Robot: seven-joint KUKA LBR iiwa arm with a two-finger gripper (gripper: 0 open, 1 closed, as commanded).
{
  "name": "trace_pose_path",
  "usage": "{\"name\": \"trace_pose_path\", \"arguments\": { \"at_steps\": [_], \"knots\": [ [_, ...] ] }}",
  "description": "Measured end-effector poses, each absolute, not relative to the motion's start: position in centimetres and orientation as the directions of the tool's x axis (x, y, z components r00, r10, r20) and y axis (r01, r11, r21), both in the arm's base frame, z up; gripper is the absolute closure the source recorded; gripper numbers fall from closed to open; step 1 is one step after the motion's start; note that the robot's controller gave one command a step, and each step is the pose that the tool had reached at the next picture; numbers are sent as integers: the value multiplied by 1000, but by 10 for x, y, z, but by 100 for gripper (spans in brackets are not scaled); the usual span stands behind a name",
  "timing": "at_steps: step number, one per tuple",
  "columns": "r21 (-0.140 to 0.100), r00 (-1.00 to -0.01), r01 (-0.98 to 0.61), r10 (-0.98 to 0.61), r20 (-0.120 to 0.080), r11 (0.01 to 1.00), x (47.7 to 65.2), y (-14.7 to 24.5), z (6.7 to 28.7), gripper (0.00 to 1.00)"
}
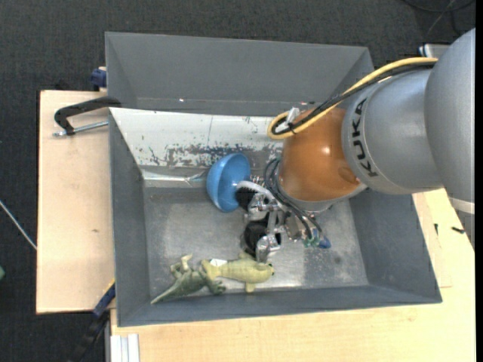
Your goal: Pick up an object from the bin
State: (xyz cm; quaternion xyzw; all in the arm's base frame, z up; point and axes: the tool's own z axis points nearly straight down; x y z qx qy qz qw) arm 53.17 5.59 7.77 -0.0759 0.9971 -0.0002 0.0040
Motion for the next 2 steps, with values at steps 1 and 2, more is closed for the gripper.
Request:
{"name": "trace_pose_path", "arguments": {
  "at_steps": [1,2],
  "knots": [
    [1,-994,-110,-110,-14,994,537,54,176,100],
    [0,-992,-122,-122,-12,993,541,55,231,100]
  ]
}}
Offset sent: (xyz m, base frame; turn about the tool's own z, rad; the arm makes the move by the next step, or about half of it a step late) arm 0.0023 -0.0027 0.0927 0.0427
